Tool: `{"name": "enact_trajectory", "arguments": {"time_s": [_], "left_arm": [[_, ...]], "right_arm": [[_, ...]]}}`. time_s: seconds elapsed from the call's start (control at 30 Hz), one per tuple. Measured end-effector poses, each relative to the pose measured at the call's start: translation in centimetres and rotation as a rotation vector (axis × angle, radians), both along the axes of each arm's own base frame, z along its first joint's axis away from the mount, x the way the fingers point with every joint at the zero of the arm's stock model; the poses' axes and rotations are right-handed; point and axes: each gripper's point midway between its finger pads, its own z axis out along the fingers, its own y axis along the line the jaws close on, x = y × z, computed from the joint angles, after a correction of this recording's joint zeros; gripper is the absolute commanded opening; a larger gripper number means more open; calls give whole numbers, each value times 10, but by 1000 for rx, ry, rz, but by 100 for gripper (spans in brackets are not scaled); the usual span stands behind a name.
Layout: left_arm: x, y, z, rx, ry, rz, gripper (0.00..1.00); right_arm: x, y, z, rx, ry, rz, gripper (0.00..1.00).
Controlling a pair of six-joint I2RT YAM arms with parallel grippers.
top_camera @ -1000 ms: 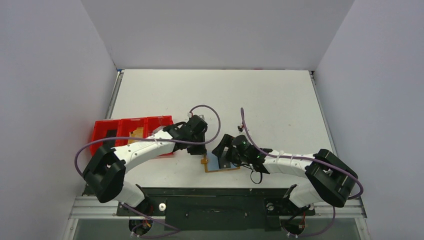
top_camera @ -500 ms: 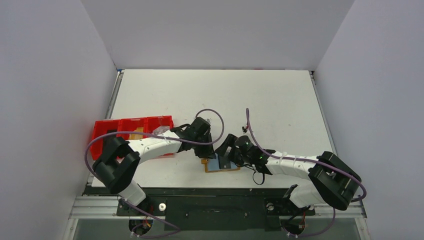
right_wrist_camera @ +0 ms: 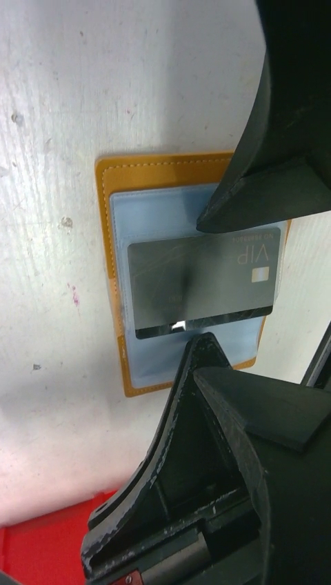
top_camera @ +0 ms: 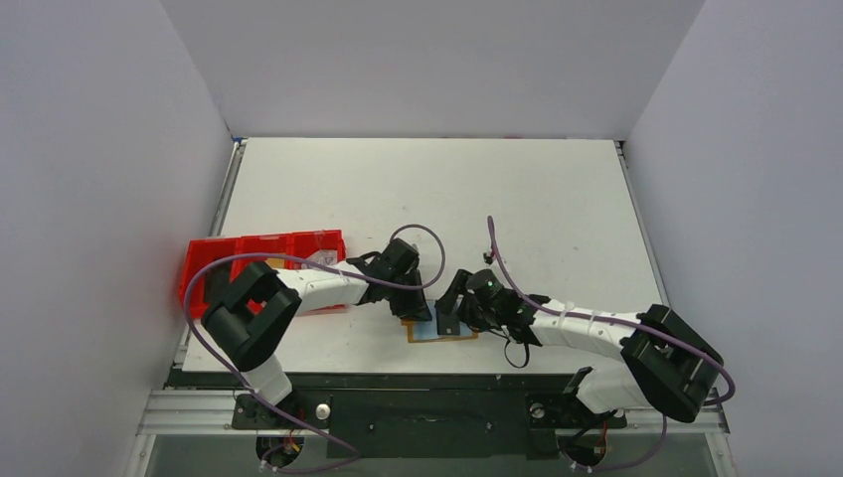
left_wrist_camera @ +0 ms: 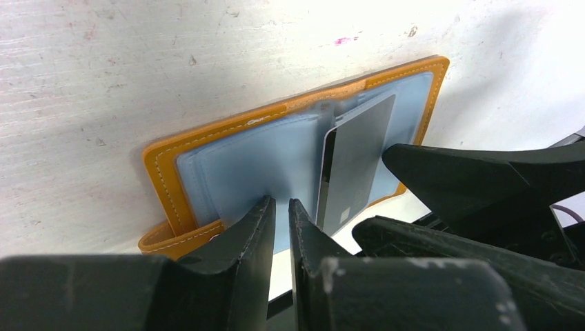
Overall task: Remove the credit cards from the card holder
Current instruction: Remove the credit card from the card holder.
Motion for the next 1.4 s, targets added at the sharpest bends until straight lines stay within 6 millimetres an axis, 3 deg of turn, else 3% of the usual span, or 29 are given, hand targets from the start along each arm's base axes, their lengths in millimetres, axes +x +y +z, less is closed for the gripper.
{"name": "enact_trajectory", "arguments": {"time_s": [0.53, 1.07, 1.4], "left_arm": [[0, -4, 1, -24, 7, -4, 12], [1, -5, 2, -113, 28, 34, 13], [4, 4, 18, -136, -9, 54, 13]], "right_arm": [[-10, -18, -17, -144, 38, 22, 18], [-8, -15, -21, -152, 39, 20, 9], [-4, -10, -22, -133, 30, 15, 6]]}}
